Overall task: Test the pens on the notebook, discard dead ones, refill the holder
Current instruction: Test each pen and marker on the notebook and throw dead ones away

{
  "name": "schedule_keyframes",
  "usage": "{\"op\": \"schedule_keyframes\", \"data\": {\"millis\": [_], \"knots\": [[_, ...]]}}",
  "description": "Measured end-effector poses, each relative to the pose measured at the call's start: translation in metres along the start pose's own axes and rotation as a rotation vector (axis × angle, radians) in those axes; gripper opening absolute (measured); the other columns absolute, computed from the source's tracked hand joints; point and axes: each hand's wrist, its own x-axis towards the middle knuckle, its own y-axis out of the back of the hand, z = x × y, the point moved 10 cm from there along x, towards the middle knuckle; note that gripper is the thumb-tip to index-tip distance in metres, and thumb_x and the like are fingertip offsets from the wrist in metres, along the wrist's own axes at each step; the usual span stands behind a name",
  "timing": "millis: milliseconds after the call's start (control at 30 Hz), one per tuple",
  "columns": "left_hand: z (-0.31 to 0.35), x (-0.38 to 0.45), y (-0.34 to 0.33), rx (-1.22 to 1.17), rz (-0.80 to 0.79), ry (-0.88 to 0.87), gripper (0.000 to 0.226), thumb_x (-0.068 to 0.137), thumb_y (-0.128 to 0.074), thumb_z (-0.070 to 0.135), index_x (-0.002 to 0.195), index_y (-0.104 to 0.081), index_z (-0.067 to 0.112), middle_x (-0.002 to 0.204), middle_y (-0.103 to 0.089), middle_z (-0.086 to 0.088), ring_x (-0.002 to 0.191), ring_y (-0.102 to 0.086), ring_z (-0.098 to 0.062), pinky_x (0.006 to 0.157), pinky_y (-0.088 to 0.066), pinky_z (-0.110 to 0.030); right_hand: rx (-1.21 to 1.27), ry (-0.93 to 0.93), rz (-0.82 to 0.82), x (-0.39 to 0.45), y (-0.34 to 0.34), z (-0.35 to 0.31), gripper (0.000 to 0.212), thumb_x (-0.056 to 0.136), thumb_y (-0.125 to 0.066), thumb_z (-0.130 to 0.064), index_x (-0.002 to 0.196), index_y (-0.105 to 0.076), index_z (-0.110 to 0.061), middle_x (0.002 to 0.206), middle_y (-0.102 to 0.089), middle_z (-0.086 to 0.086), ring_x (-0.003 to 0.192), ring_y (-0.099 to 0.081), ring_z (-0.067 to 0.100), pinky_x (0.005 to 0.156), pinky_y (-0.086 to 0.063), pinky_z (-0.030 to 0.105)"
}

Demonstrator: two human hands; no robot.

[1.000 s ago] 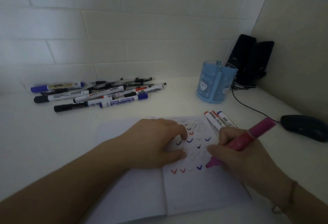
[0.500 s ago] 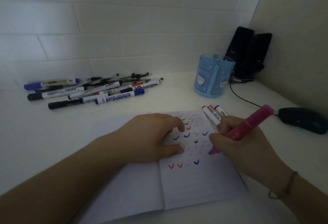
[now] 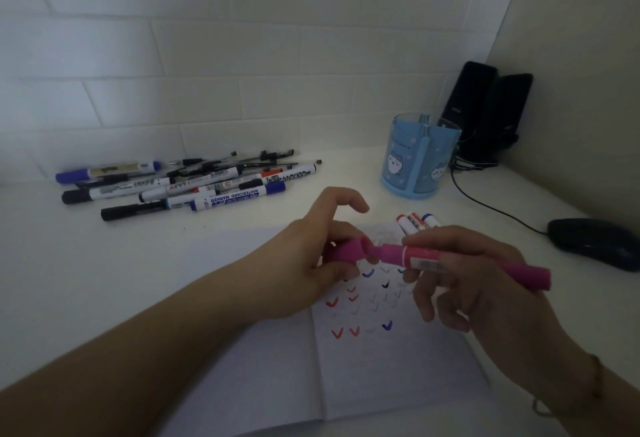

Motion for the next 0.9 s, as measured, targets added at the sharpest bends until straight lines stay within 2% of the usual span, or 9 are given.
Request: {"op": "schedule_keyframes", "data": {"millis": [133,267,333,400,533,600,700,833,900], "knots": [[0.01,-0.004,-0.006,0.027,-0.074,-0.05,0.068,0.088,-0.064,0.003,0.124,-0.027,0.047,0.11,-0.067,0.015,0.089,-0.064,-0.017,0.083,-0.052,-0.028,-0.007,-0.068,-0.007,0.002,-0.006,0.007,0.019,0.072,-0.064,-0.025,0.086,-0.072,-0.016,0.071,-0.067,0.019,0.045,-0.053,0.033,0.042,-0.032,0.021],[0.038,-0.011,-0.005,-0.141,-0.026,-0.212,0.052,0.089,-0.065,0.017,0.13,-0.04,0.036,0.097,-0.068,0.003,0.069,-0.061,-0.009,0.065,-0.05,-0.021,0.188,-0.108,-0.085,-0.002,-0.019,0.009,0.05,0.061,-0.075,-0.054,0.078,-0.063,-0.009,0.064,-0.064,0.019,0.041,-0.055,0.028,0.04,-0.035,0.02],[0.05,-0.016,0.0,-0.303,0.075,-0.283,0.035,0.094,-0.055,0.038,0.124,-0.047,0.023,0.081,-0.064,-0.005,0.054,-0.052,-0.007,0.052,-0.043,-0.019,0.242,-0.061,-0.137,-0.01,-0.033,0.003,0.046,0.068,-0.072,-0.053,0.074,-0.06,-0.009,0.057,-0.063,0.016,0.039,-0.055,0.026,0.041,-0.037,0.02],[0.058,-0.021,0.0,-0.35,0.147,-0.332,0.045,0.095,-0.039,0.054,0.116,-0.053,0.017,0.068,-0.059,-0.006,0.051,-0.05,-0.006,0.05,-0.039,-0.017,0.268,0.009,-0.114,-0.017,-0.043,-0.005,0.043,0.069,-0.071,-0.052,0.069,-0.057,-0.012,0.05,-0.062,0.013,0.035,-0.054,0.023,0.042,-0.038,0.019],[0.059,-0.028,-0.013,-0.572,0.128,-0.312,0.062,0.09,-0.031,0.067,0.107,-0.059,0.015,0.061,-0.062,-0.015,0.042,-0.053,-0.03,0.037,-0.038,-0.025,0.288,0.028,0.035,-0.023,-0.039,-0.002,0.045,0.061,-0.072,-0.041,0.069,-0.051,-0.002,0.043,-0.056,0.023,0.027,-0.049,0.02,0.042,-0.038,0.018],[0.058,-0.029,-0.017,-0.639,0.113,-0.311,0.061,0.09,-0.033,0.067,0.108,-0.059,0.015,0.061,-0.062,-0.022,0.04,-0.052,-0.039,0.036,-0.036,-0.023,0.303,0.02,0.045,-0.025,-0.041,0.001,0.047,0.059,-0.074,-0.043,0.071,-0.052,-0.003,0.044,-0.055,0.029,0.028,-0.049,0.023,0.044,-0.039,0.021],[0.054,-0.028,-0.017,-0.672,0.116,-0.297,0.057,0.092,-0.034,0.063,0.11,-0.059,0.016,0.051,-0.05,-0.028,0.035,-0.045,-0.036,0.035,-0.032,-0.022,0.32,0.114,0.067,-0.026,-0.043,-0.004,0.023,0.065,-0.069,-0.031,0.058,-0.055,-0.015,0.037,-0.055,0.009,0.027,-0.05,0.018,0.045,-0.041,0.018],[0.056,-0.029,-0.022,-0.789,0.06,-0.288,0.046,0.098,-0.037,0.044,0.108,-0.056,0.003,0.051,-0.058,-0.007,0.044,-0.059,-0.015,0.043,-0.04,-0.012,0.274,0.209,0.094,-0.028,-0.047,-0.013,0.03,0.071,-0.071,-0.036,0.06,-0.054,-0.015,0.04,-0.058,0.005,0.029,-0.051,0.017,0.045,-0.042,0.017],[0.044,-0.018,-0.015,-0.528,0.1,-0.246,0.034,0.104,-0.034,0.027,0.104,-0.058,0.002,0.061,-0.064,0.009,0.053,-0.061,-0.002,0.054,-0.043,-0.012,0.105,0.248,0.118,-0.024,-0.045,-0.02,0.025,0.078,-0.063,-0.029,0.059,-0.051,-0.018,0.043,-0.059,0.001,0.03,-0.051,0.017,0.041,-0.042,0.015]]}}
